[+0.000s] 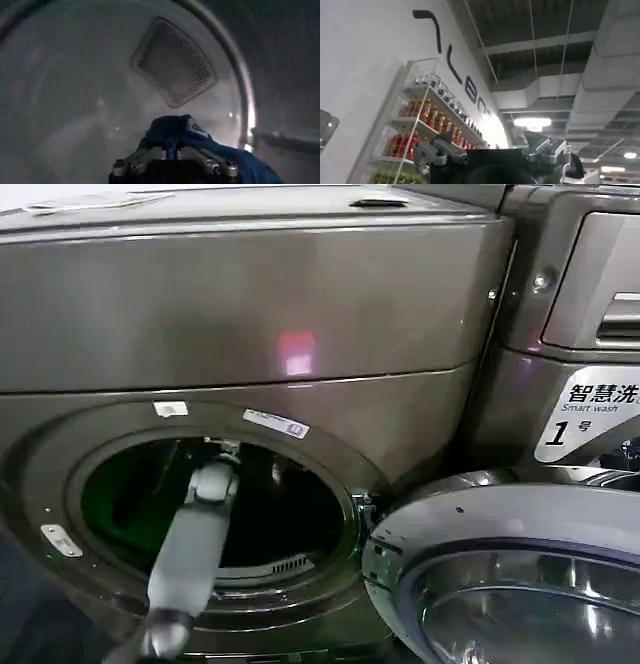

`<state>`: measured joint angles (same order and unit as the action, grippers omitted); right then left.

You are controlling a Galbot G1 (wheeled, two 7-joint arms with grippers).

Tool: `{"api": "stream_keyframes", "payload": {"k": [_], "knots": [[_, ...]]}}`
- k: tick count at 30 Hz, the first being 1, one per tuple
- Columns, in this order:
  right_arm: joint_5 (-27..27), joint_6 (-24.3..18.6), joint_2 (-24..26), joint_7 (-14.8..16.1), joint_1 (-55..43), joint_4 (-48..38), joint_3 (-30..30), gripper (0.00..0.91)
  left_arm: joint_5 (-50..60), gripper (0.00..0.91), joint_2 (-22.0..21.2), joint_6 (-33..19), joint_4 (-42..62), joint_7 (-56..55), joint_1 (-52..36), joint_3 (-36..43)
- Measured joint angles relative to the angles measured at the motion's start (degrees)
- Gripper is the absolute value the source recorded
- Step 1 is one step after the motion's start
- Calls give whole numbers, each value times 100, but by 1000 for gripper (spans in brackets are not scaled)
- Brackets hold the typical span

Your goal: Grasp the clothes from the dryer.

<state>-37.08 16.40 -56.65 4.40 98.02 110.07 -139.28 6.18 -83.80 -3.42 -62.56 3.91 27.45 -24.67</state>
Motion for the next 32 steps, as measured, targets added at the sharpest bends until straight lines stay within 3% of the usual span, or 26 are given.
{"api": "stream_keyframes", "payload": {"k": [12,32], "knots": [[-55,-25,3,-9,12,-30,-79,907,-142,0,-156,36,-408,-658,327,-42],[-56,26,9,115,-38,8,-98,907,-141,0,-147,94,-507,-857,326,-74]]}}
